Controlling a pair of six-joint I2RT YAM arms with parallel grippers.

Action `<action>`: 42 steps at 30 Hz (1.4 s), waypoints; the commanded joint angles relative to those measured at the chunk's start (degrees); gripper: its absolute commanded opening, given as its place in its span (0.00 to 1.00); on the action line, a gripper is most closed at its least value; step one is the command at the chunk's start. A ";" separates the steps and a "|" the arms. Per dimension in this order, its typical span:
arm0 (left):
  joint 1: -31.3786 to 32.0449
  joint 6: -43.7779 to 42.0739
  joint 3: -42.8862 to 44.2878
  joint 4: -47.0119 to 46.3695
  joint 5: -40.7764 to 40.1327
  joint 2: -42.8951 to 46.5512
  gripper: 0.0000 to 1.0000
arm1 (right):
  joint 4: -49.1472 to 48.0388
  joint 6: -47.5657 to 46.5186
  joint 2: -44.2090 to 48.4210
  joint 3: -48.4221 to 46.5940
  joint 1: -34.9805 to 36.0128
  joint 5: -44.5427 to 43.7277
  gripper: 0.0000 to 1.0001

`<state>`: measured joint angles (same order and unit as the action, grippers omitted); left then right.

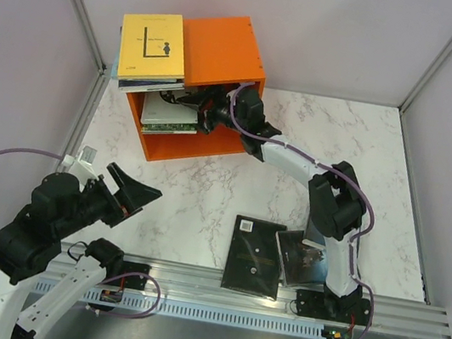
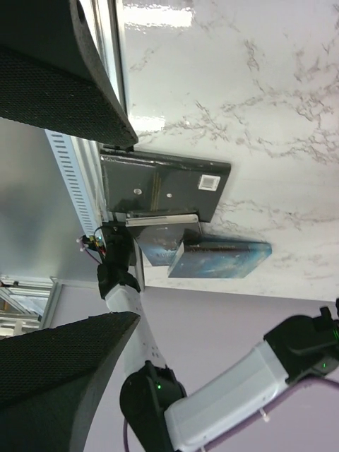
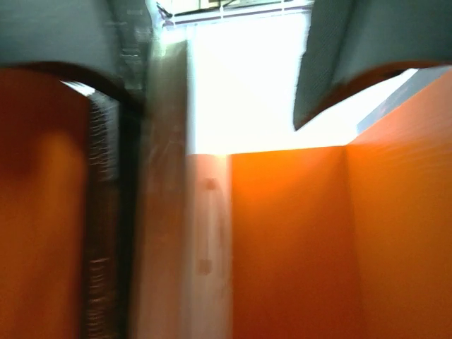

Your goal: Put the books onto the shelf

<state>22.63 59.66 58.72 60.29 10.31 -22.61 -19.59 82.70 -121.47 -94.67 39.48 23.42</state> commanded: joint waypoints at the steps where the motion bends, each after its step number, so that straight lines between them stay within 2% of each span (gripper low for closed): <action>1: 0.13 -3.06 0.44 2.64 -1.25 -0.33 1.00 | 7.46 -8.50 3.78 -1.22 -0.20 0.22 0.81; 3: 0.13 -3.06 -0.27 2.64 -1.25 -0.24 1.00 | 9.31 -9.22 4.83 -0.52 -0.55 1.10 0.86; 6: 0.13 -3.06 -0.88 2.64 -1.25 -0.24 1.00 | 9.66 -9.31 5.45 0.63 -0.90 3.29 0.87; 14: 0.22 -3.06 -2.03 2.64 -1.25 0.11 1.00 | 10.19 -8.86 4.84 0.89 -1.43 10.32 0.88; 27: 0.13 -3.06 -4.58 2.64 -1.25 2.92 1.00 | 17.22 -15.10 8.61 4.58 -3.80 15.60 0.90; 34: 0.13 -3.06 -4.67 2.64 -1.25 1.52 1.00 | 19.51 -18.18 12.39 7.57 -5.82 17.71 0.91; 35: 0.13 1.73 -4.75 -1.97 -2.56 1.34 1.00 | 19.51 -18.53 13.01 8.18 -6.08 17.89 0.91; 38: 0.13 0.64 -6.59 -4.21 -0.12 -0.76 1.00 | 24.05 -21.69 16.17 10.47 -7.23 18.24 0.91; 40: 0.13 -0.33 -9.40 -5.44 1.90 -2.43 1.00 | 28.10 -27.74 19.24 11.96 -8.10 17.54 0.91; 42: 0.22 -0.33 -13.60 -8.95 5.68 -5.07 1.00 | 36.18 -32.66 22.48 13.71 -9.24 15.09 0.91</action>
<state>22.63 59.29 49.82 57.12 11.11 -24.03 8.05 59.05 -106.26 -82.41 33.12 41.28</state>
